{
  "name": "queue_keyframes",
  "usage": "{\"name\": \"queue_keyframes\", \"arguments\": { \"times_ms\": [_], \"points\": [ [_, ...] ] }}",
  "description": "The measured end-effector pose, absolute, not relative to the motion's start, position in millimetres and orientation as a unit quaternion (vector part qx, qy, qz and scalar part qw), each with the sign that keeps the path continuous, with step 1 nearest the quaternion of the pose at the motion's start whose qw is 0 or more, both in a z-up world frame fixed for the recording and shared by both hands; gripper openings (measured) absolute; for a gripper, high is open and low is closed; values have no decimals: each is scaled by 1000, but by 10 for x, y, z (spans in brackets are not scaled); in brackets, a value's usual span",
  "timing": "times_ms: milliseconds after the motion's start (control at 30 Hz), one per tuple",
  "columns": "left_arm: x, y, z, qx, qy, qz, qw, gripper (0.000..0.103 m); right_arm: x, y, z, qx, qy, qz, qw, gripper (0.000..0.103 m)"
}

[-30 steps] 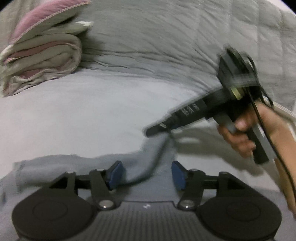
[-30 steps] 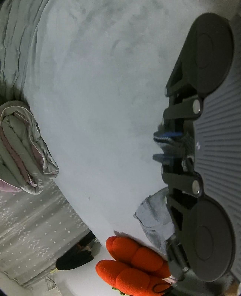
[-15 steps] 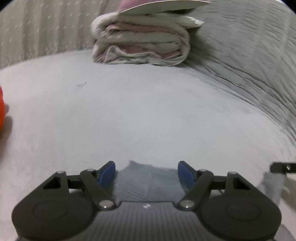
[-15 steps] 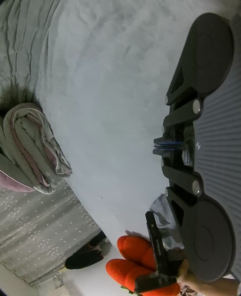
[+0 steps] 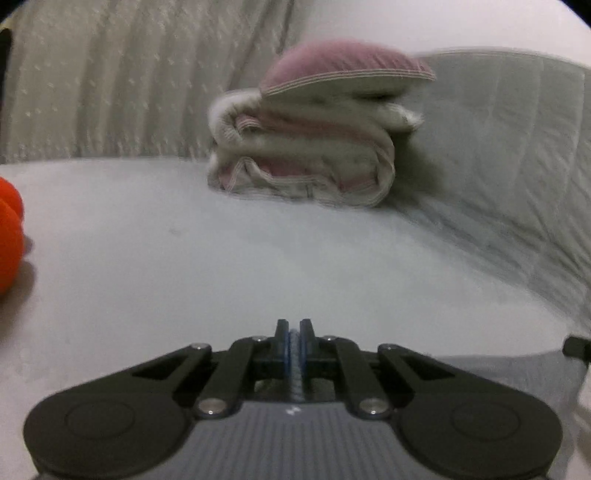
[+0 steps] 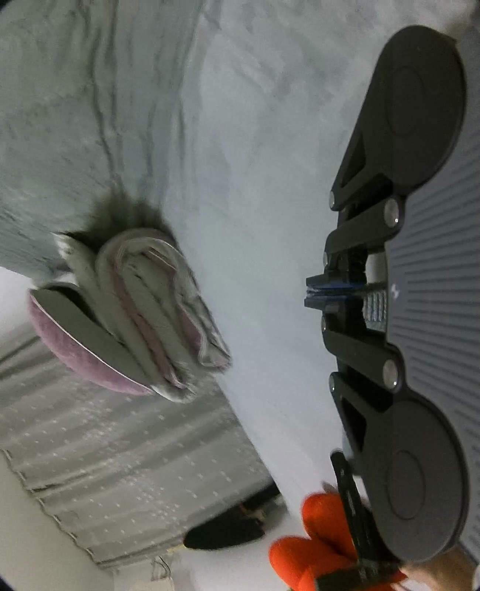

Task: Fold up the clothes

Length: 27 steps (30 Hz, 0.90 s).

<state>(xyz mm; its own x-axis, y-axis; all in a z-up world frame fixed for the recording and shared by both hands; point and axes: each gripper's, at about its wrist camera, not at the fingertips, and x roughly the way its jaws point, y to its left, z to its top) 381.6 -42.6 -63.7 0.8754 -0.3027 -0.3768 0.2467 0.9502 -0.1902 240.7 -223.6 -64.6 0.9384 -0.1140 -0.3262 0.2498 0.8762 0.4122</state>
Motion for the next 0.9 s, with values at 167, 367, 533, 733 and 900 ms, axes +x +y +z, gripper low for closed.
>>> {"name": "queue_keyframes", "arguments": {
  "times_ms": [167, 367, 533, 733, 900],
  "points": [
    [3954, -524, -790, -72, 217, -122, 966, 5, 2620, -2231, -783, 190, 158, -129, 960, 4],
    [4190, -636, -889, -47, 292, -99, 950, 6, 2848, -2426, -1082, 240, 211, -135, 938, 4],
    [4121, -691, -843, -18, 291, -93, 952, 12, 2814, -2501, -1086, 274, 206, -121, 932, 6],
    [3847, -863, -691, 19, 250, -80, 965, 51, 2753, -2503, -1004, 274, 219, -110, 930, 25],
    [3377, -1137, -492, 43, 236, -119, 963, 55, 2572, -2565, -878, 287, 206, -107, 929, 50]
  ]
}}
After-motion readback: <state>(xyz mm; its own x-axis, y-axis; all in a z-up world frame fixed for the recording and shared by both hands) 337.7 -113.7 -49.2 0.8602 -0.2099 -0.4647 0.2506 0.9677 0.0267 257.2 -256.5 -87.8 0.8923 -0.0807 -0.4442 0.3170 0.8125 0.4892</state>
